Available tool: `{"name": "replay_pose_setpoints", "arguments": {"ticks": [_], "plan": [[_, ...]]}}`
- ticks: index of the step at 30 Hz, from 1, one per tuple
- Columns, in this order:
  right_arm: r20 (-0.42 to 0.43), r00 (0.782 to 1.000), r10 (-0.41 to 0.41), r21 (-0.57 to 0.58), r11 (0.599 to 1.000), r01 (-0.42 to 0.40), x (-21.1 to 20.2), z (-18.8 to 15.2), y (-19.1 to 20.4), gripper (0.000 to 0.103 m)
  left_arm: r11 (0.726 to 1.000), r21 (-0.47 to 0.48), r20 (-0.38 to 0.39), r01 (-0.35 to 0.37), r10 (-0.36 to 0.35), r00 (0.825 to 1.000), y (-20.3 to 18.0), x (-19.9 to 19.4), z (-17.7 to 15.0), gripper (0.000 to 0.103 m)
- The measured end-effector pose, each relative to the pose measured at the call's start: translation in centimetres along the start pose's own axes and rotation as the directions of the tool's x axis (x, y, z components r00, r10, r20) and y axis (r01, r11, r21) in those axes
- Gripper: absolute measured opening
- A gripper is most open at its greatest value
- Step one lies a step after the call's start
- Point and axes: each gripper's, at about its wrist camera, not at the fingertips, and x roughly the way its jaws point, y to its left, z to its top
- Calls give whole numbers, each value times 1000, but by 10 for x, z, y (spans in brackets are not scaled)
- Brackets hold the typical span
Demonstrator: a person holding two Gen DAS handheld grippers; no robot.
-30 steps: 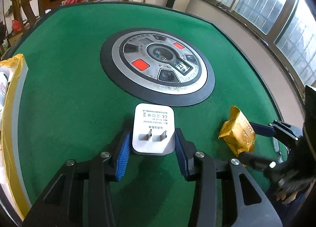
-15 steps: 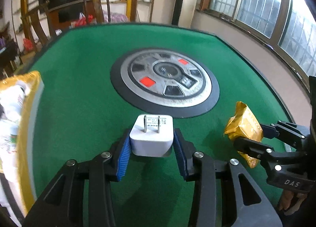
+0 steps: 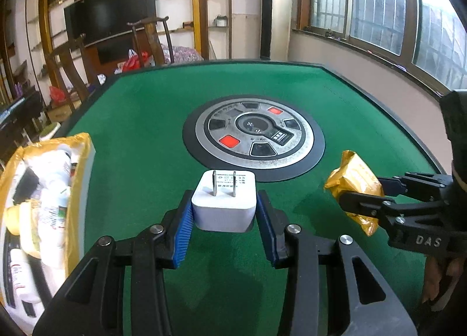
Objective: Organize rigid objects
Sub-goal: 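Lift the plug and yellow packet and carry both over the white tray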
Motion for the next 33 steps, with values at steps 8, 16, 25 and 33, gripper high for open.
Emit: {"name": "replay_pose_setpoints", "arguments": {"ticks": [8,16,25,33], "plan": [[18,999,33,0,999,-33,-6,-8,22,40,1000,11,49,-21,20,999,6,-24,-3,39],[21,998,60,-14,998,-59,-2,-10,48,41,998,-8,110,-56,57,992,24,-49,-9,39],[31,997,68,-38,997,-67,-1,-5,67,41,998,-24,120,-64,66,991,41,-58,-16,39],[42,998,50,41,998,-51,0,-7,41,41,965,-176,-17,196,-202,979,97,-47,-11,60]]}}
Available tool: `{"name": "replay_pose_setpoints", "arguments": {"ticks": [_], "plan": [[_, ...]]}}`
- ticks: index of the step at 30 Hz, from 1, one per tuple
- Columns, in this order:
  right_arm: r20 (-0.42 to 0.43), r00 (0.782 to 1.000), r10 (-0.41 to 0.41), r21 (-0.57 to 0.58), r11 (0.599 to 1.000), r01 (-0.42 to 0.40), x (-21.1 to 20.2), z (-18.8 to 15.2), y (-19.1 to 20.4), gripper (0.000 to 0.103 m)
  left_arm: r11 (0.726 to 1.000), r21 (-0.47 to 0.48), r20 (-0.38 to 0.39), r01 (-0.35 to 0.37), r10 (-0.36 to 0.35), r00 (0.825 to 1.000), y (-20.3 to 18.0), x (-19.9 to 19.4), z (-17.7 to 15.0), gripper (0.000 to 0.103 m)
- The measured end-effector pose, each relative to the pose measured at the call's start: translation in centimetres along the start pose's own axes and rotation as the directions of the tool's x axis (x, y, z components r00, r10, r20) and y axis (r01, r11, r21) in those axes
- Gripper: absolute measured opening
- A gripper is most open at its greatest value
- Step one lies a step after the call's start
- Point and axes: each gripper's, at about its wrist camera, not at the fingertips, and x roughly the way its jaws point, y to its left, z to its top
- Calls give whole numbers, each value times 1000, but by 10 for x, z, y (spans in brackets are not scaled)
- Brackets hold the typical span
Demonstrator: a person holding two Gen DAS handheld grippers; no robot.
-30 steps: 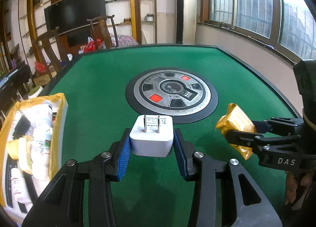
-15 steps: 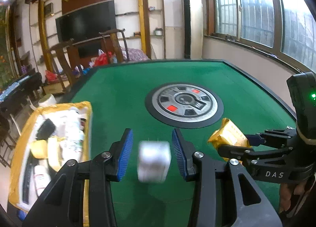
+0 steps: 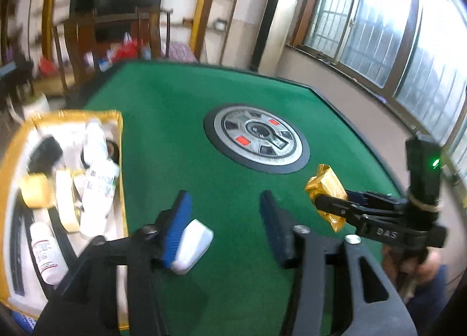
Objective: Organize rigid objects
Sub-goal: 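Lift the plug and yellow packet and carry both over the white tray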
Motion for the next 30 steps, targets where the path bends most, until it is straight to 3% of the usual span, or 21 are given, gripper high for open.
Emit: {"name": "replay_pose_setpoints", "arguments": {"ticks": [4,8,13,16,19,23,27,30], "plan": [[-11,1000,7,29,1000,-7,4,-2,-8,41,994,-101,-39,48,-52,998,18,4,4,64],[0,1000,23,30,999,-23,-1,-3,-12,41,1000,12,-156,-4,6,988,1,22,3,64],[-3,999,35,37,999,-35,-3,-3,-18,41,983,167,-208,-80,115,971,-12,33,-14,64],[-1,999,47,29,998,-47,-4,-3,-16,41,976,192,-191,-99,136,972,-9,35,-24,64],[-3,999,51,26,998,-51,-2,-2,-15,41,971,204,-178,-128,166,970,-5,39,-31,46],[-9,999,48,30,998,-48,0,-2,-16,41,968,211,-165,-137,174,971,-6,39,-29,46],[-18,999,48,33,998,-47,2,-2,-17,41,931,321,-154,-175,233,960,-24,43,-36,46],[-21,999,48,28,998,-47,3,-2,-17,41,923,342,-172,-178,248,953,-27,51,-42,46]]}}
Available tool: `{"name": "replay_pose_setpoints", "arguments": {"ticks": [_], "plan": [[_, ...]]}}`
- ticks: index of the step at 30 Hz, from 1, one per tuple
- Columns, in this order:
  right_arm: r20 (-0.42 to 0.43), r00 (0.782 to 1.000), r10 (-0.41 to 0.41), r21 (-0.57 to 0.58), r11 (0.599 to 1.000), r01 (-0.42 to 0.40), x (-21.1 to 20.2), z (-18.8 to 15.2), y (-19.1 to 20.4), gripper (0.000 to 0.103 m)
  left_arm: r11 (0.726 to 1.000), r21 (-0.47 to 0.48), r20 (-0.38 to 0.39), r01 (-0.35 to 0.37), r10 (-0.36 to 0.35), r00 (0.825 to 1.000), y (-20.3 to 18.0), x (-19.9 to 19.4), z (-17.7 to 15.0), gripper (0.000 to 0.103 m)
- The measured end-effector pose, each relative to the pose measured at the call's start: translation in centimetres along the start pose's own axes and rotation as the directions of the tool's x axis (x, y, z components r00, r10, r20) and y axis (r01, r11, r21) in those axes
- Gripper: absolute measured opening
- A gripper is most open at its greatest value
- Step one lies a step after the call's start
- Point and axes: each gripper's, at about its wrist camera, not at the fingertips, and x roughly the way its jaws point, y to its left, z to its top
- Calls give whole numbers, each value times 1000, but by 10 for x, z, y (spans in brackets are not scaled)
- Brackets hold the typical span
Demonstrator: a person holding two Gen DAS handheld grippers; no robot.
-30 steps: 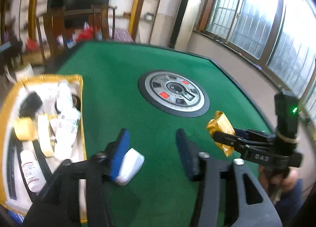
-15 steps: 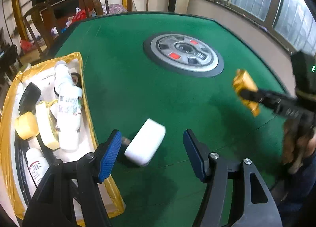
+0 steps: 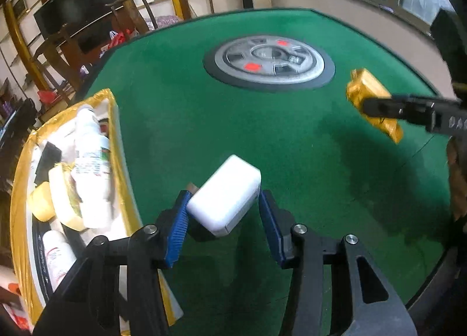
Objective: Organize rigid objects
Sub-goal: 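Lift the plug and yellow packet and carry both over the white tray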
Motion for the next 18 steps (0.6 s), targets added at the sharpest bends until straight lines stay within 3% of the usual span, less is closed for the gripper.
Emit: {"name": "replay_pose_setpoints", "arguments": {"ticks": [9,18], "plan": [[2,1000,-12,-12,1000,12,0,-1,3,41,978,-183,92,103,-87,992,12,-8,-2,33],[1,1000,-7,-20,1000,7,2,-3,4,41,966,-228,133,119,-90,987,16,-17,-6,32]]}}
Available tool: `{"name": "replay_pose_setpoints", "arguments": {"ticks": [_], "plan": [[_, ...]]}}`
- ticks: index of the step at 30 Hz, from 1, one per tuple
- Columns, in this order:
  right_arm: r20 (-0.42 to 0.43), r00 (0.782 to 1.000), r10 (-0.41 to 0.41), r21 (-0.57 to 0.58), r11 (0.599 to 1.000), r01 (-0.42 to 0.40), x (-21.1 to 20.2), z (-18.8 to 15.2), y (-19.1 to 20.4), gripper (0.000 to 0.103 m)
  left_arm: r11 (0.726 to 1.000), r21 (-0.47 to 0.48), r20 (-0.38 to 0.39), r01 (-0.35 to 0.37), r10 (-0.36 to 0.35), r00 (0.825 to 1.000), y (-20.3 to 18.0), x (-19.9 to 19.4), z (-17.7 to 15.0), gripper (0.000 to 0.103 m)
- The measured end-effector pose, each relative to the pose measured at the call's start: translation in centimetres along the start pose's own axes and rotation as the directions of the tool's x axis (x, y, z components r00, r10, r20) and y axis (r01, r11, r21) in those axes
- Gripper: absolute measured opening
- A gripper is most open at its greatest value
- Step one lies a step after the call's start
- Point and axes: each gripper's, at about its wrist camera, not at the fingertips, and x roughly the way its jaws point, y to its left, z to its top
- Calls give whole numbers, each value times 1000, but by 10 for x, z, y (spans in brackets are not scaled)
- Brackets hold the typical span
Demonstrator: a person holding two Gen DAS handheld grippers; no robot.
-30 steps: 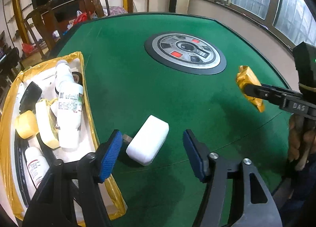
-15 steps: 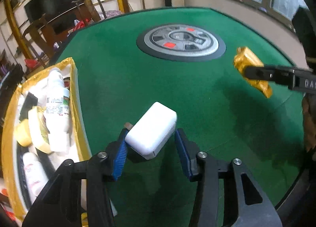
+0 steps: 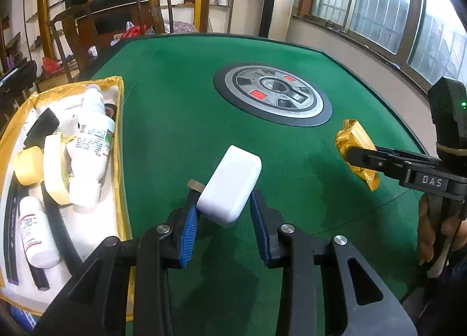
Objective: Organize rigid objects
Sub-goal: 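Lift the plug and yellow packet and carry both over the white tray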
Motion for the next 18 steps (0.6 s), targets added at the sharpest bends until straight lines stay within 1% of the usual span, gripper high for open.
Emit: {"name": "replay_pose_setpoints", "arguments": {"ticks": [5,9,11,15,18], "plan": [[4,1000,9,0,1000,-9,0,0,1,41,1000,-15,42,13,-13,999,4,-19,1,32],[16,1000,26,-19,999,-26,-1,0,8,41,998,-55,87,16,-11,996,19,-42,2,32],[22,999,44,-28,999,-44,-2,-1,12,41,997,-71,109,10,-2,994,29,-54,3,32],[31,996,80,-46,996,-79,-4,-2,28,41,992,-126,159,-23,43,986,56,-79,0,32],[36,993,110,-67,992,-108,-5,-3,42,41,983,-176,170,-45,75,983,77,-87,-5,32]]}}
